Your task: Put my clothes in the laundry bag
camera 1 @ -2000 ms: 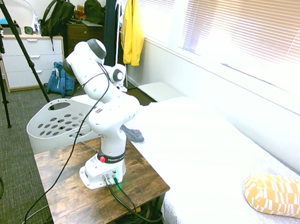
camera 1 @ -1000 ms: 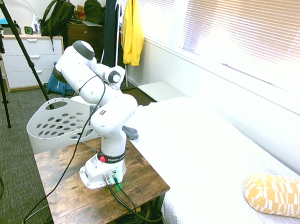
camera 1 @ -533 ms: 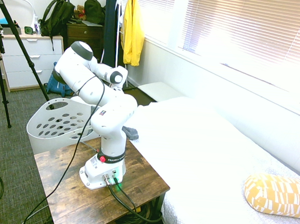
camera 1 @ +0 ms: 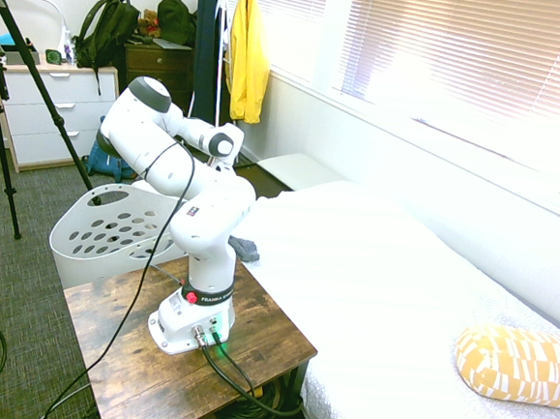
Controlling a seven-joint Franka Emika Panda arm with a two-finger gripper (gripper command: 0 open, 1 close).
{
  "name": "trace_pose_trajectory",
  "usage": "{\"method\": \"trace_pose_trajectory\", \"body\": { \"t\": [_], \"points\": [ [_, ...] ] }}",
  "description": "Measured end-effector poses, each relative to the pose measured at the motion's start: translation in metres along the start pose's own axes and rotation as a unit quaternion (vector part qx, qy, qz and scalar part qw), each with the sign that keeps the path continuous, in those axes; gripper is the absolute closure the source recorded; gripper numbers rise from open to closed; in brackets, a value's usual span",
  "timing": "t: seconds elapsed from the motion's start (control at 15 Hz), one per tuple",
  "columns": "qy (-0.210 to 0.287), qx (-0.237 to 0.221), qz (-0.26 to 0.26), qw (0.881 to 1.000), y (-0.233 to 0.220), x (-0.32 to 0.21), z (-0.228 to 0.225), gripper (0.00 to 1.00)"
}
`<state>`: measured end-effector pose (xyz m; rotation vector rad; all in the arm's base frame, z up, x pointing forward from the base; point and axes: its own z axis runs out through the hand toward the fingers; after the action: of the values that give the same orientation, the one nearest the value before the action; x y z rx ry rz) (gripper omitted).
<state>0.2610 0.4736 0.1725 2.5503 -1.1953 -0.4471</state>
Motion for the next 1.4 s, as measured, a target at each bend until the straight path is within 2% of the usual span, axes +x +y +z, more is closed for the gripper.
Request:
{"method": "trace_pose_trajectory", "body": {
  "t": [0.33,0.47,0.6,0.73,0.87,1.07,1.13,1.27,1.4],
  "points": [
    [0.054,0.056,0.003,0.997,0.055,-0.006,-0.093,1.0],
    [0.08,0.084,-0.01,0.993,0.093,-0.033,-0.138,1.0],
    [0.103,0.114,-0.037,0.987,0.148,-0.086,-0.175,1.0],
    [0.133,0.135,-0.081,0.979,0.215,-0.158,-0.182,1.0],
    [0.173,0.154,-0.123,0.965,0.277,-0.232,-0.162,1.0],
    [0.219,0.15,-0.164,0.95,0.313,-0.29,-0.115,1.0],
    [0.228,0.141,-0.172,0.948,0.313,-0.297,-0.1,0.0],
    [0.24,0.128,-0.179,0.946,0.305,-0.302,-0.075,0.0],
    [0.242,0.129,-0.178,0.945,0.298,-0.302,-0.07,0.0]
  ]
}}
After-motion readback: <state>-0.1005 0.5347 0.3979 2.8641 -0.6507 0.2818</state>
